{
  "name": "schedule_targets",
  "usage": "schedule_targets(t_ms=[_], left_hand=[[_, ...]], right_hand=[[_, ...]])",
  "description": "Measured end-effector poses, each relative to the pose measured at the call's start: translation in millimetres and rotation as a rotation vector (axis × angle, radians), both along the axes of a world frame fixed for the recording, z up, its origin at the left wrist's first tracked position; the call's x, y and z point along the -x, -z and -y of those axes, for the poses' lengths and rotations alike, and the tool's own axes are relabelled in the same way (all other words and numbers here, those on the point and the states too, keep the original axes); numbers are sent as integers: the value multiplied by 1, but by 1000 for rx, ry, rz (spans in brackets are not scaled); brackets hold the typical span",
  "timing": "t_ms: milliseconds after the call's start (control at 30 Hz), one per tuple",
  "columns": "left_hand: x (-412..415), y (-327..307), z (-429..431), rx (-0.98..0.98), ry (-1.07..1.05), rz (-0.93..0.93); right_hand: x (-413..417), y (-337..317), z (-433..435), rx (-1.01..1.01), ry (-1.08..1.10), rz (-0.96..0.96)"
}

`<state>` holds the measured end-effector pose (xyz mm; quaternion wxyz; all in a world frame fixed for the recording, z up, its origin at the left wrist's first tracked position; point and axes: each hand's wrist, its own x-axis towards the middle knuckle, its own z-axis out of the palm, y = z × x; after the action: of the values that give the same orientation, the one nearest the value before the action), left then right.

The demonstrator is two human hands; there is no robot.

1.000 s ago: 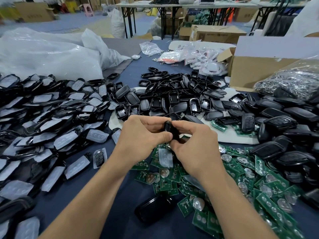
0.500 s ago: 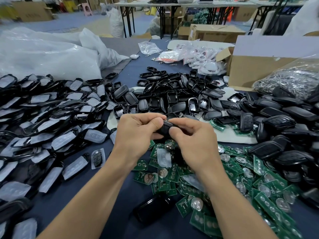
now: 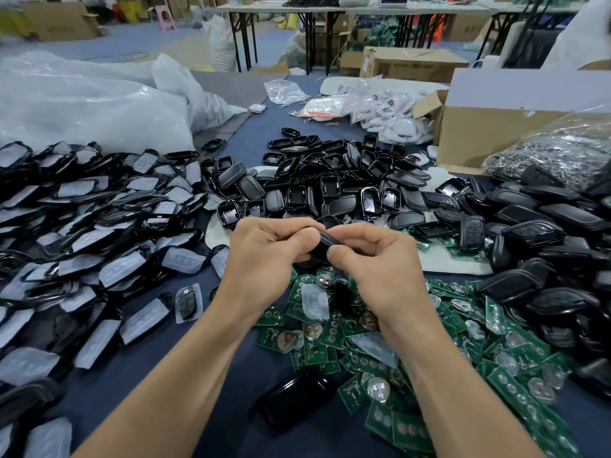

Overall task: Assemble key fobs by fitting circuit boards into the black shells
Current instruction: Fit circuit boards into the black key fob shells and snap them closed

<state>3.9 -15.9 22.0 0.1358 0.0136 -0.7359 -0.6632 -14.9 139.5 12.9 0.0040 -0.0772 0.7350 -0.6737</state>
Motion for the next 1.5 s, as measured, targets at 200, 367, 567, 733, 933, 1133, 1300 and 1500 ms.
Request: schedule_targets(t_ms=[200,367,567,733,933,1133,1300,1500], left_hand=[[1,-1,3,2,55,-48],[2,-2,3,17,127,-138],[0,1,1,66,83,-174],[-3,-5,-11,-95,92,-148],[-6,-9,-15,-251,129,-158],[-7,-7,-20,-239,91,-148],[-9,-6,-24,-143,28,-185],[-12,-5,-26,-175,-41,-176]], right_hand=[[-4,-4,-2,11,50,-12],[-8,-7,-3,-109,179,-191],[-7,-9,-3,-94,106,-177],[-7,-12,0,373,-41,107],[-8,-13,2,524,-149,156],[-9,-11,2,455,-148,122],[-9,-8,1,418,-124,113],[-9,-4,3,354,-116,97]])
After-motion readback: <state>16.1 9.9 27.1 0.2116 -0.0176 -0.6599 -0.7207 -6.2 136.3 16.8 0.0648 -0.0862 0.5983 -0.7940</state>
